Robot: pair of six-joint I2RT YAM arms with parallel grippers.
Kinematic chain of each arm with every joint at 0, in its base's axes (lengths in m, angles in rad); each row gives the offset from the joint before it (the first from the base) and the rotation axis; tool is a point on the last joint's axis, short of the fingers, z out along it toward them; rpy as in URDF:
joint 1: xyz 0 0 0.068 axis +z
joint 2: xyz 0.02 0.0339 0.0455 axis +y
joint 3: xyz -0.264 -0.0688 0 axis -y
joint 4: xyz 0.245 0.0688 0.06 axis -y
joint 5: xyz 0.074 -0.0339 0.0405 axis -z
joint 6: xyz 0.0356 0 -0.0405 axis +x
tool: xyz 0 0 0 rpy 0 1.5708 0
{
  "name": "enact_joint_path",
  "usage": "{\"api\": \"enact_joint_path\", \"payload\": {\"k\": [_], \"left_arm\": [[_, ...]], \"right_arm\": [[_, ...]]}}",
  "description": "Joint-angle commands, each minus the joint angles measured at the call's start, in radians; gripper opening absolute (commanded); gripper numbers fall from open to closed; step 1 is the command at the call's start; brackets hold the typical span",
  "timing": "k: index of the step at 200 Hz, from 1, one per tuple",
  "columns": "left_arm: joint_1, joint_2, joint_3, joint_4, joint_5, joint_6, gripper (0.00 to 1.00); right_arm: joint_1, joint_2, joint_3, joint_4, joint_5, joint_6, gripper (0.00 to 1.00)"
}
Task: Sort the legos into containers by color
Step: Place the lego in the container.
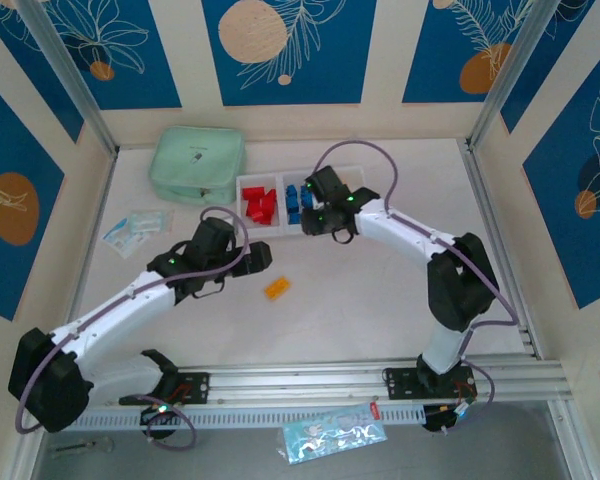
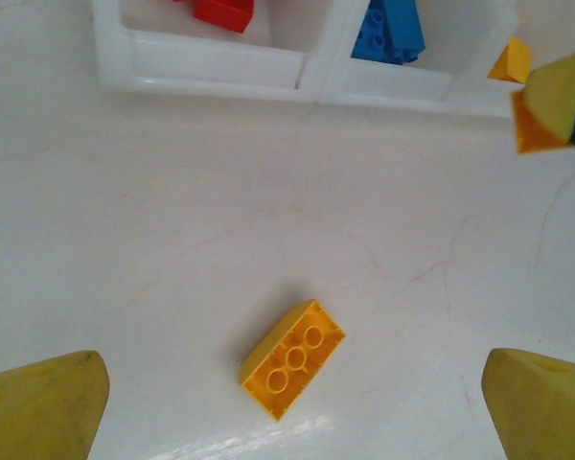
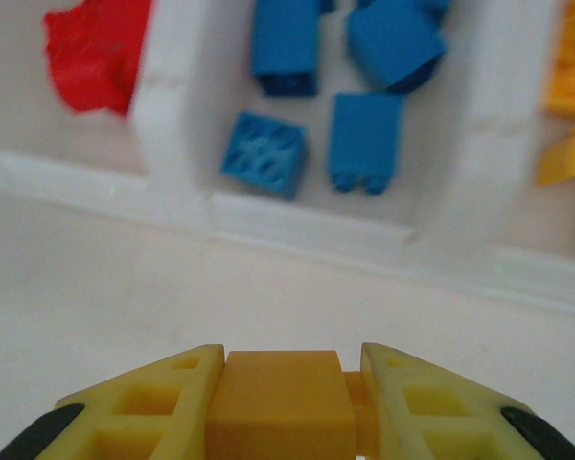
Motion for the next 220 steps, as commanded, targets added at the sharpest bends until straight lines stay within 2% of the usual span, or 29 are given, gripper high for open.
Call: {"api": "enact_joint_path", "payload": {"k": [1,37,82,125,135,193,220], "left_arm": [[-0.013,0.049,0.059,0.05,0.038,0.003,0.99],[-0.035,0.124,0.104,0.103,0.042,-0.003,0.99],[-0.043,0.196,0.156,0.137,0.064,-0.003,0.99],[-0.042,0.225,0.188,0.128,0.067,0.009,0.99],[-0.043,0.226,0.19,0.125,0.065,0.011,0.99],[-0.043,0.2,0.197,0.097,0.052,0.028,0.99],[-0.043,0.161,0.186,0.078,0.037,0.034,0.99]], "right_arm": [[-0.07,-0.004,0.032,-0.024,-0.043,-0.031,0.29],[-0.165,0.099,0.145,-0.017,-0.054,-0.062,0.29],[-0.235,0.274,0.334,-0.049,-0.036,-0.099,0.3],[-0.28,0.377,0.453,-0.079,-0.012,-0.111,0.37],[-0.288,0.389,0.466,-0.085,-0.015,-0.109,0.42],[-0.268,0.31,0.445,-0.093,-0.004,-0.117,0.56],[-0.23,0.213,0.353,-0.087,-0.022,-0.093,0.6]]}}
